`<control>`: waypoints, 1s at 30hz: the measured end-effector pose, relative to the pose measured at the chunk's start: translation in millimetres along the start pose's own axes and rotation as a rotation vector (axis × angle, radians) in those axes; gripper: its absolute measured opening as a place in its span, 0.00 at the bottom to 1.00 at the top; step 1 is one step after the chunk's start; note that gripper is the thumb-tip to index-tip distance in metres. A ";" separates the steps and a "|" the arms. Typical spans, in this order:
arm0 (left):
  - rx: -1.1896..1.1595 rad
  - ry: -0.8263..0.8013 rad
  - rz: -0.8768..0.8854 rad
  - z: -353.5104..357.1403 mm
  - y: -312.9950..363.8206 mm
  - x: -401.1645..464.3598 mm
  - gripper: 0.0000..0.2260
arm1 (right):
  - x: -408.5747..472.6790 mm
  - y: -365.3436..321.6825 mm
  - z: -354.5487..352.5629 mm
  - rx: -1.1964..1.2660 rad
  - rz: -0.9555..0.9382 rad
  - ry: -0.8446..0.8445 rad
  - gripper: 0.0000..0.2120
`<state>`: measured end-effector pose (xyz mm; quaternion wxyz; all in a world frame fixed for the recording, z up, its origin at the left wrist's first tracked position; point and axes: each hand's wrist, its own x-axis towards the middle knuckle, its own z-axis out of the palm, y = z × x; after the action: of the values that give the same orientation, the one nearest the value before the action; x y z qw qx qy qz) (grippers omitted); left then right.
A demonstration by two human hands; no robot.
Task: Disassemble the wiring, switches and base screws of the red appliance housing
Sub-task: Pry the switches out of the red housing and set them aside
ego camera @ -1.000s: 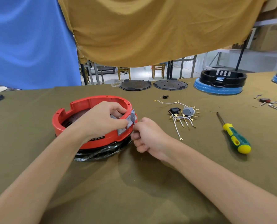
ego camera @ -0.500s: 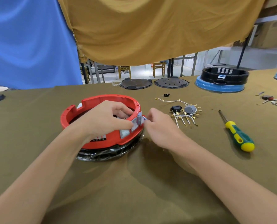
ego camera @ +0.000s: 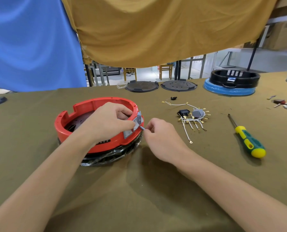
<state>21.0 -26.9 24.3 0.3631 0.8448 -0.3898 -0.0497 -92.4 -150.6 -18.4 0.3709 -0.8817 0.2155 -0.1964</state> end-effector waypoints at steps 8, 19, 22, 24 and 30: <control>0.114 0.017 0.064 4.0 0.2 0.4 0.09 | -1.5 -12.3 14.7 -0.136 -0.039 0.032 0.06; 0.086 -0.018 0.132 4.2 -6.5 2.5 0.09 | 18.5 -1.8 1.8 0.011 0.024 -0.028 0.10; 0.068 -0.045 0.096 3.2 -8.2 4.1 0.11 | 25.5 7.6 -4.4 -0.022 -0.041 -0.060 0.10; 0.053 -0.061 0.084 1.8 -5.4 1.5 0.09 | 28.5 10.9 -10.8 -0.054 -0.092 -0.059 0.10; -0.081 -0.112 0.100 4.5 7.2 -5.2 0.14 | 34.6 15.7 -20.6 -0.064 -0.082 0.082 0.08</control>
<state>11.3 -29.0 24.6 0.3768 0.8048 -0.4488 -0.0943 -77.8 -190.4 -10.2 0.3250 -0.8924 0.2004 -0.2406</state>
